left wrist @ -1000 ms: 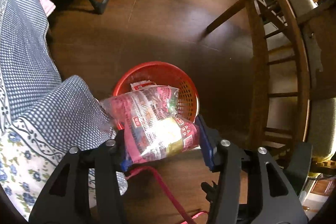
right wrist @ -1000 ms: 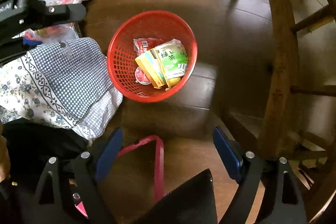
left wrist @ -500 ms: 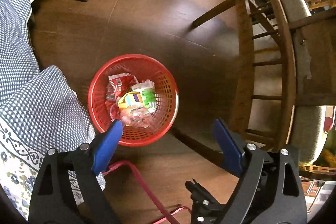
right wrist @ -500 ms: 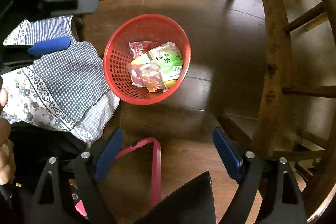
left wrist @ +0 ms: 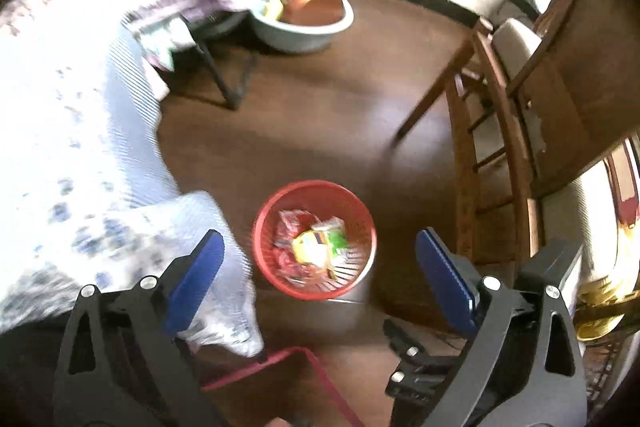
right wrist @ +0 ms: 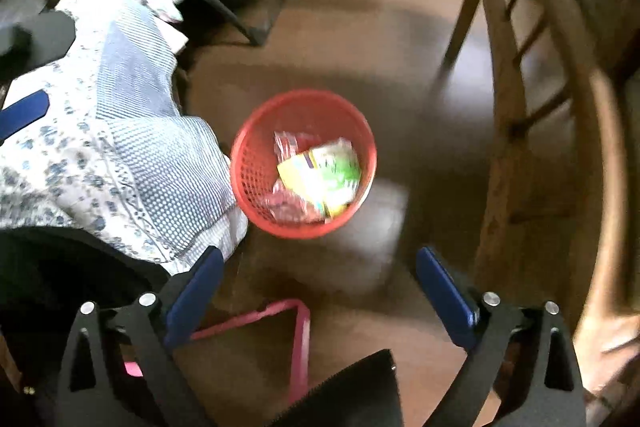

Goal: Collect trash

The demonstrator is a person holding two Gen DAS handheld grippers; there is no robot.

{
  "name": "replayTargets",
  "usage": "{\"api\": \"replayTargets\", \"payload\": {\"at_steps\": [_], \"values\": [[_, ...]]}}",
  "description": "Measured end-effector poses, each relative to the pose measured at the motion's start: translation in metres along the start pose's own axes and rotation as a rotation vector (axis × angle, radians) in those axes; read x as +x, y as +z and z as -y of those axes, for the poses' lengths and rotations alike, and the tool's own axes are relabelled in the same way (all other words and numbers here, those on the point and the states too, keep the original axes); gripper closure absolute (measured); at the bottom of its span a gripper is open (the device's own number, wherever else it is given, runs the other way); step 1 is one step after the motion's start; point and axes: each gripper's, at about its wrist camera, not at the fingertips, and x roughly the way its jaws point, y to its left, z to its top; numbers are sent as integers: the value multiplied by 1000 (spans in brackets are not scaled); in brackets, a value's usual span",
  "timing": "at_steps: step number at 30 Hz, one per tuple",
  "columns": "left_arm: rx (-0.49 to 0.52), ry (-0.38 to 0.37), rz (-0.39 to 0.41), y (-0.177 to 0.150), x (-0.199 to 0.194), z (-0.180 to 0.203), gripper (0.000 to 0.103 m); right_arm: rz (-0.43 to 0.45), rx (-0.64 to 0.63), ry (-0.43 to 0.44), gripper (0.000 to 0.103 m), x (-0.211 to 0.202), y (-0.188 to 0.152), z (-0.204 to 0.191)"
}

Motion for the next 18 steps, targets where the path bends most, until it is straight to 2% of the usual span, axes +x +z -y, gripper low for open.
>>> {"api": "replayTargets", "payload": {"at_steps": [8, 18], "values": [[42, 17, 103, -39, -73, 3, 8, 79, -59, -48, 7, -54, -7, -13], [4, 65, 176, -62, -120, 1, 7, 121, -105, -53, 7, -86, -20, -26]]}}
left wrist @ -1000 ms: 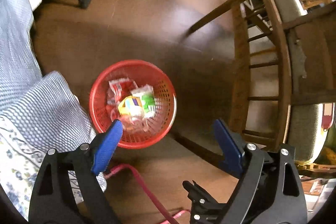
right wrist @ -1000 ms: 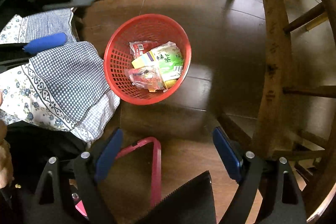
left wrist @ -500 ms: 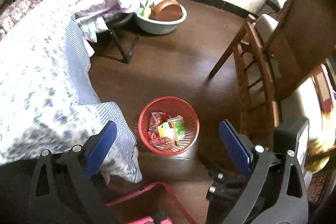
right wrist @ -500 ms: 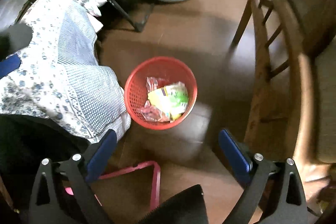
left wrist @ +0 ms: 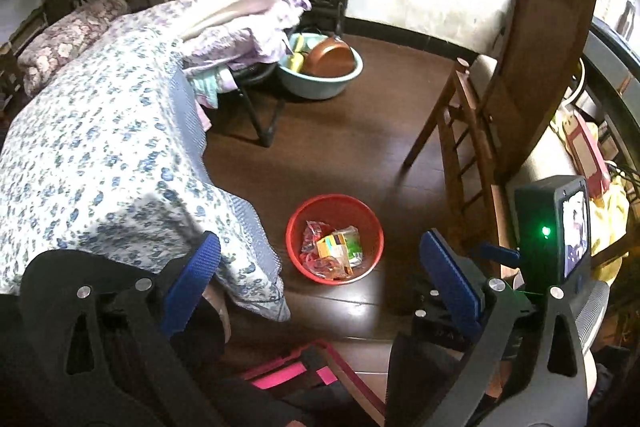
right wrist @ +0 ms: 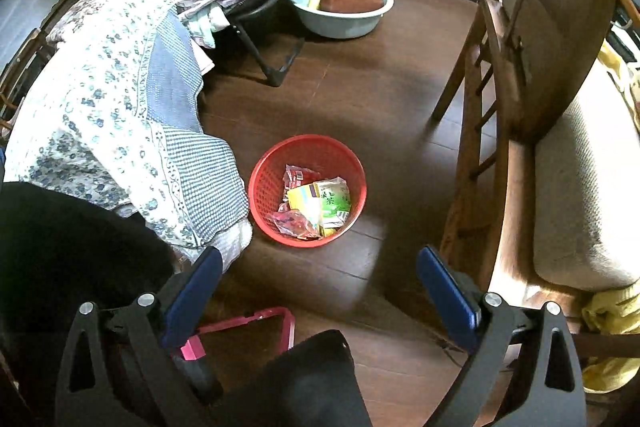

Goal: Collect trash

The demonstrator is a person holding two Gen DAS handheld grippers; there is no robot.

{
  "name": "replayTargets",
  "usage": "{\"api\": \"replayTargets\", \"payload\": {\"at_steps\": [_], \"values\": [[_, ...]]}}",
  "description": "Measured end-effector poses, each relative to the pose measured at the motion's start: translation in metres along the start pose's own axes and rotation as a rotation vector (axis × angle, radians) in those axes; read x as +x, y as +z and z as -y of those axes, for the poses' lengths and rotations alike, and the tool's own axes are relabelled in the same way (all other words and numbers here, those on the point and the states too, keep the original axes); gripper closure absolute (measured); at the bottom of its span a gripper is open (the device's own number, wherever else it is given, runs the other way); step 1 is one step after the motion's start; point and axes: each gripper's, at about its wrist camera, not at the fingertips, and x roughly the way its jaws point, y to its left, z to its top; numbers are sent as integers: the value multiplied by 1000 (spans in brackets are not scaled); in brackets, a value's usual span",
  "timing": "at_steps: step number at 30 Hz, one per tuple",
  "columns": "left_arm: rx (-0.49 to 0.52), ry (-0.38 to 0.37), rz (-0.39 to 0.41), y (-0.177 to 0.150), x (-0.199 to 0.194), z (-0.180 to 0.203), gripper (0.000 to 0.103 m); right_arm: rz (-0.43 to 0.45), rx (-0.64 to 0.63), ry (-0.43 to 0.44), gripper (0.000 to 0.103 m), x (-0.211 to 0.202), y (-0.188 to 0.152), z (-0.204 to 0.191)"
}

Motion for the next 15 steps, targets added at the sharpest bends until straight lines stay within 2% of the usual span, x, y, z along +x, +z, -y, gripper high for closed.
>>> {"api": "replayTargets", "payload": {"at_steps": [11, 15], "values": [[29, 5, -19, 1, 5, 6, 7, -5, 8, 10, 7, -1, 0, 0], [11, 3, -30, 1, 7, 3, 7, -12, 8, 12, 7, 1, 1, -1]]}}
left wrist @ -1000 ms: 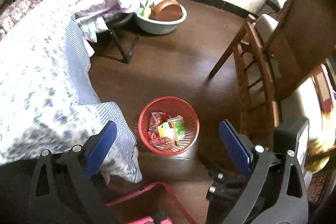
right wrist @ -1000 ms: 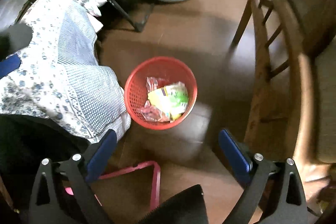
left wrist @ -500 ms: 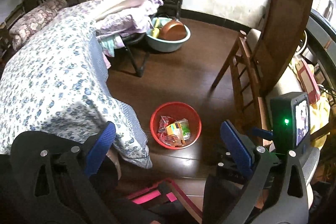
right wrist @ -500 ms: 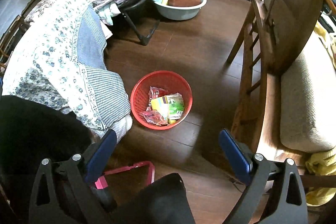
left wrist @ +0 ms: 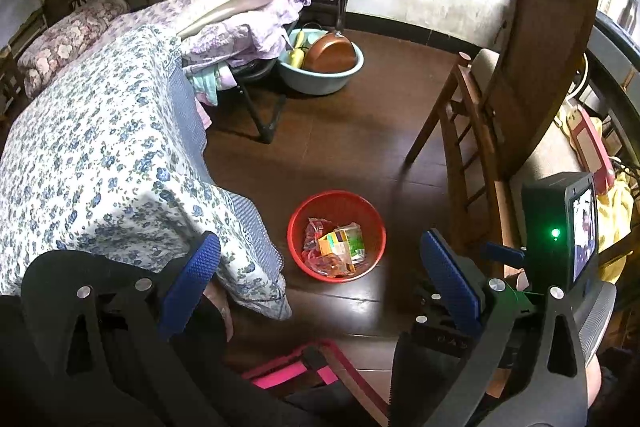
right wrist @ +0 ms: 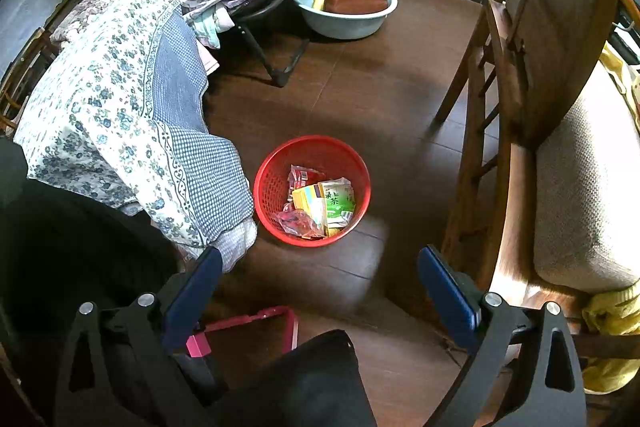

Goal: Collect trash

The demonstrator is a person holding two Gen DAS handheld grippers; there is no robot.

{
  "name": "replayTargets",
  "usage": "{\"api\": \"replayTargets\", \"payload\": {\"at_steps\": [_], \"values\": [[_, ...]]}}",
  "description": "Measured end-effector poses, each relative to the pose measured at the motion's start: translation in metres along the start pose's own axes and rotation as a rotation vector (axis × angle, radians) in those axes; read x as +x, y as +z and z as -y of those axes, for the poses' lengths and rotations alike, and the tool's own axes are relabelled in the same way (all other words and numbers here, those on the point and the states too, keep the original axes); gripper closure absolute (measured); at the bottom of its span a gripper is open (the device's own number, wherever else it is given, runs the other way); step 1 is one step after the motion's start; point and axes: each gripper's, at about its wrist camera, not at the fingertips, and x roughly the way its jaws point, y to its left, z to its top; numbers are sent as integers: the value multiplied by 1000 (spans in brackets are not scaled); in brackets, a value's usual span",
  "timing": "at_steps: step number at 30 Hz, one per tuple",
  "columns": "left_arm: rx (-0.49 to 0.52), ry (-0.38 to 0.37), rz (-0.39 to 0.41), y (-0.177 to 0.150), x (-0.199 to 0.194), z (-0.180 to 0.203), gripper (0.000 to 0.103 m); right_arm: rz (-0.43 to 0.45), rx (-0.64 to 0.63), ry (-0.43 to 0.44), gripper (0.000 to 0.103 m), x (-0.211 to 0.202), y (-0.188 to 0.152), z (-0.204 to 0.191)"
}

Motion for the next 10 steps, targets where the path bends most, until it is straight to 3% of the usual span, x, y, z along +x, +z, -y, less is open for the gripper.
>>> {"api": "replayTargets", "payload": {"at_steps": [10], "values": [[-11, -5, -12, 1, 0, -3, 7, 4, 0, 2, 7, -2, 1, -1]]}}
